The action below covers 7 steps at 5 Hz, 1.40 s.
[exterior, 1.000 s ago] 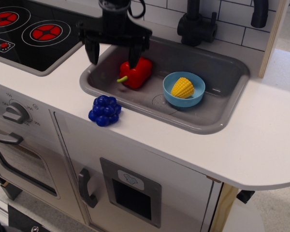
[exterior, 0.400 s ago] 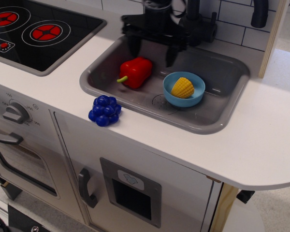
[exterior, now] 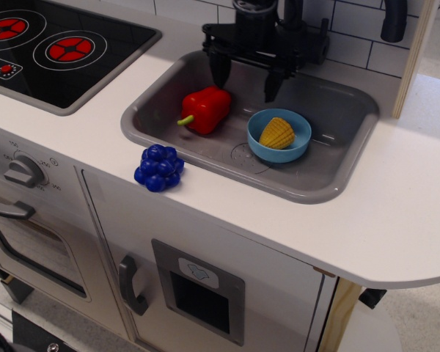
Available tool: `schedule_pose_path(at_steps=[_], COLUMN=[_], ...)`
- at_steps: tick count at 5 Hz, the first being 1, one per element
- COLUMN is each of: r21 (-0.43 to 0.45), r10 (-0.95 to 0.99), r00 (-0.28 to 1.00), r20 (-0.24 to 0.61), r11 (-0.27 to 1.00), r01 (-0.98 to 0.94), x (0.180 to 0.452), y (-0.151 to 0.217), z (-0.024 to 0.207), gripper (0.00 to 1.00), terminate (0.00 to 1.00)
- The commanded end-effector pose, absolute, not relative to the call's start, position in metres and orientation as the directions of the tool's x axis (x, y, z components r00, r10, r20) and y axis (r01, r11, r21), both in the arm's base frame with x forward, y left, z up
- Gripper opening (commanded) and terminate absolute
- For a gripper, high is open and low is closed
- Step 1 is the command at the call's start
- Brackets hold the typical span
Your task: Take corn out of bowl sink
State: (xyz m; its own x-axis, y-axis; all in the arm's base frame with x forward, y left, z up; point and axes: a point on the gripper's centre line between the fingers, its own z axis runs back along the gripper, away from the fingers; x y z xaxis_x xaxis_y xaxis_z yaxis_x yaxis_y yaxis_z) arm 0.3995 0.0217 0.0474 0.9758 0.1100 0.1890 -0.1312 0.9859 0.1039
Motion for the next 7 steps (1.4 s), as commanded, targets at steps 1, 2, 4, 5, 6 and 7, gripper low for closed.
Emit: schedule_pose_path(at_steps=[1,2,4,5,6,7], r21=[0.092,0.056,0.07,0.089,0.101,0.102], r10=[0.056,0.055,0.057,0.058,0.062,0.106], r00=[0.982,0.984,0.99,0.989,0.989,0.984], r20=[0.182,0.167,0.127,0.138,0.137,0.143], r11=[0.993,0.996,0.995,0.993,0.992,0.987], r01=[-0.074,-0.066,-0.066,-0.071,-0.077,-0.121], x=[0.413,0.411,0.411,0.411,0.411,0.412], y=[0.0,-0.009,-0.013,-0.011,-0.014,-0.016], z=[0.043,0.039,0.025,0.018,0.012,0.012], gripper=[1.0,1.0,1.0,1.0,1.0,0.0], terminate=[0.0,0.0,0.0,0.0,0.0,0.0])
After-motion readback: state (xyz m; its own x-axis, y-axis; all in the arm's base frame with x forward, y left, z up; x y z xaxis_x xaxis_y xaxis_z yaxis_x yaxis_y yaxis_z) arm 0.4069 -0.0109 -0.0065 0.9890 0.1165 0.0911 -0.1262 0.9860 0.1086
